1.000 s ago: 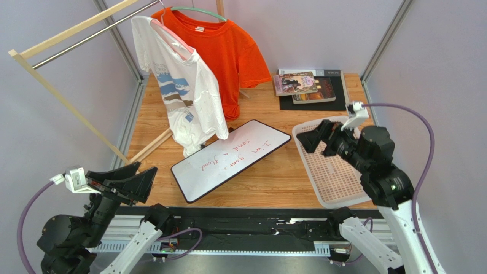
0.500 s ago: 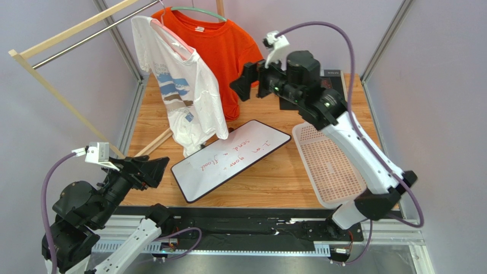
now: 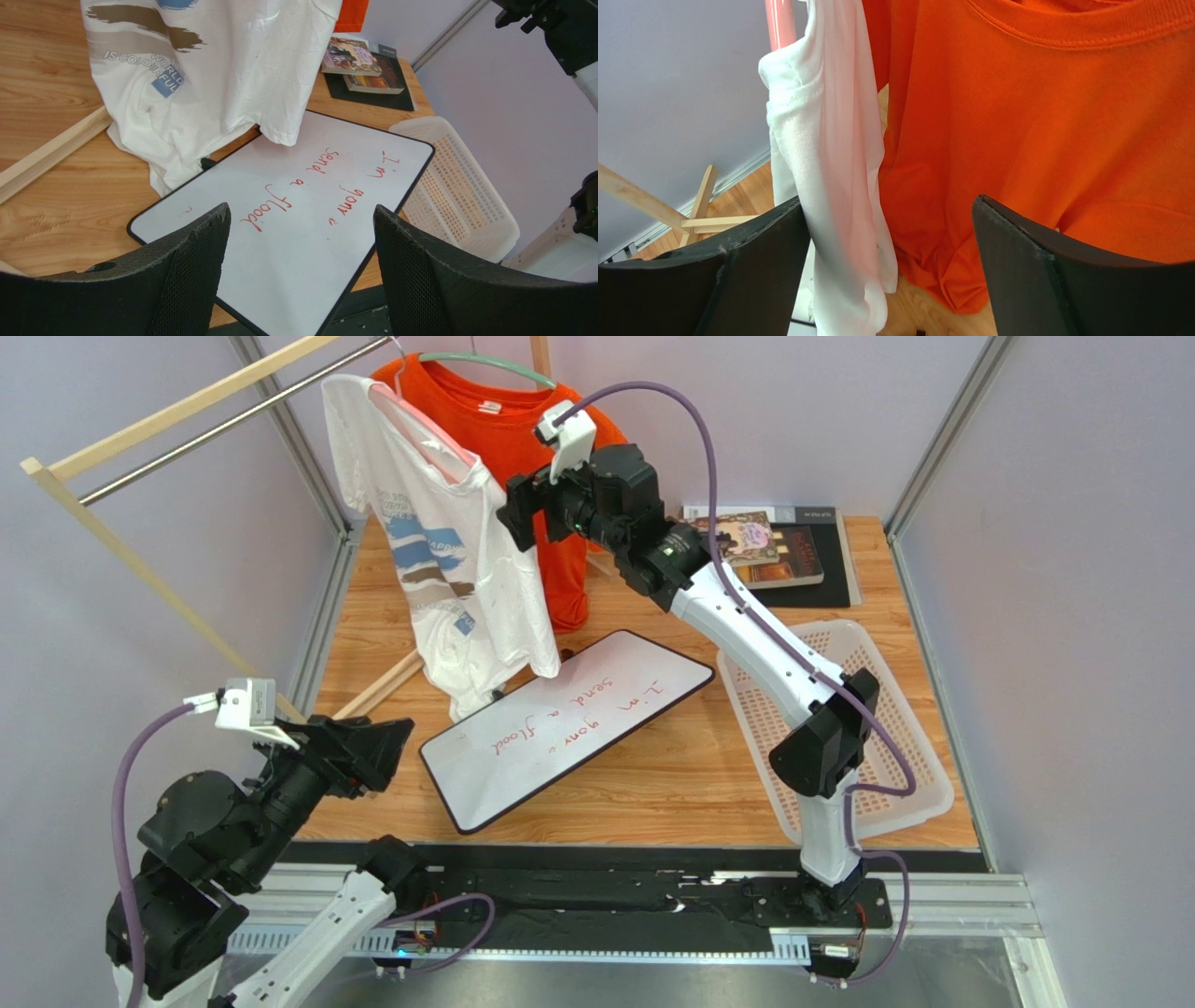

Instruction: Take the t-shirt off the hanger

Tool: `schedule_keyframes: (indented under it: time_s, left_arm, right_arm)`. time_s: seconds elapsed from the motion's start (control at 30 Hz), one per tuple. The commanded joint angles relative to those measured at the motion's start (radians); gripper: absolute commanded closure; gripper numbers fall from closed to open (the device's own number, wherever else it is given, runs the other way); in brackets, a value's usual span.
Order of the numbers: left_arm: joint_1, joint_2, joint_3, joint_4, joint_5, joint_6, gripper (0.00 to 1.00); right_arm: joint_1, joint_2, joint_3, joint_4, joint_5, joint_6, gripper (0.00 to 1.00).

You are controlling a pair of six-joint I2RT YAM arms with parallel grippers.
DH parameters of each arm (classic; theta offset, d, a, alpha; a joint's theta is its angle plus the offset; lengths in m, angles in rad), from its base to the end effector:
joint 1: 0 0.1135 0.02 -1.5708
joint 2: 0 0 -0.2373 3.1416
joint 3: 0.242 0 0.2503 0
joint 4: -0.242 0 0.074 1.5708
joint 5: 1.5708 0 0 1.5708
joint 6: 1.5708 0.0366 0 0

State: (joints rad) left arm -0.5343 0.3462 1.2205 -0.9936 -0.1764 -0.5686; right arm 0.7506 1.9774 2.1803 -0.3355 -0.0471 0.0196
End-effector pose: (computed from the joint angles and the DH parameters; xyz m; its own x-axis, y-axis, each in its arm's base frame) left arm 0.0170 -0.0026 0.4058 -0.2755 -0.4529 -0.8479 0.2410 0.8214 -0.5170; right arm 0.3274 0.3078 0.4246 -0.1107 -0.0765 -0.9909 -0.7134 0.7003 0.0257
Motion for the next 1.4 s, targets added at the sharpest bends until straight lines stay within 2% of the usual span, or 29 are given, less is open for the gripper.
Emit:
schedule_keyframes:
  time_s: [0.0, 0.1, 0.23, 0.4, 0.43, 0.5, 0.53, 0.57, 0.7, 0.8, 1.03, 1.37]
  left_arm:
    - [0.003, 0.083, 0.024, 0.027, -0.034, 0.038, 0.21]
    - [0.003, 0.122, 0.039, 0.058, -0.044, 0.038, 0.23]
    - [0.003, 0.155, 0.050, 0.140, -0.080, 0.021, 0.29]
    - [0.003, 0.250, 0.105, 0.202, -0.120, -0.023, 0.35]
    - [0.003, 0.270, 0.138, 0.199, -0.130, -0.034, 0.37]
    - [0.003, 0.321, 0.163, 0.185, -0.138, -0.091, 0.40]
    - [0.003, 0.338, 0.187, 0.165, -0.141, -0.118, 0.40]
    - [0.003, 0.358, 0.189, 0.165, -0.134, -0.140, 0.40]
    - [0.003, 0.378, 0.208, 0.124, -0.083, -0.211, 0.40]
    - [0.003, 0.373, 0.232, 0.084, -0.048, -0.237, 0.41]
    - [0.003, 0.352, 0.269, -0.026, -0.035, -0.221, 0.44]
    - [0.005, 0.344, 0.295, -0.033, -0.049, -0.166, 0.46]
  right_arm:
    - [0.007, 0.034, 0.030, 0.211, -0.071, -0.033, 0.19]
    - [0.010, 0.057, 0.018, 0.286, -0.109, -0.026, 0.29]
    - [0.015, 0.112, 0.033, 0.326, -0.158, -0.026, 0.48]
    - [0.021, 0.158, 0.056, 0.380, -0.195, 0.002, 0.65]
    - [0.023, 0.164, 0.056, 0.388, -0.201, 0.012, 0.74]
    - [0.023, 0.178, 0.061, 0.398, -0.270, -0.013, 0.83]
    - [0.024, 0.181, 0.056, 0.406, -0.301, -0.027, 0.97]
    - [0.029, 0.178, 0.029, 0.444, -0.318, -0.053, 1.00]
    - [0.044, 0.169, 0.009, 0.467, -0.254, -0.026, 1.00]
    - [0.046, 0.161, 0.007, 0.506, -0.212, 0.104, 1.00]
    - [0.046, 0.124, -0.019, 0.582, -0.299, 0.382, 1.00]
    - [0.043, 0.110, -0.068, 0.832, -0.344, 0.782, 1.00]
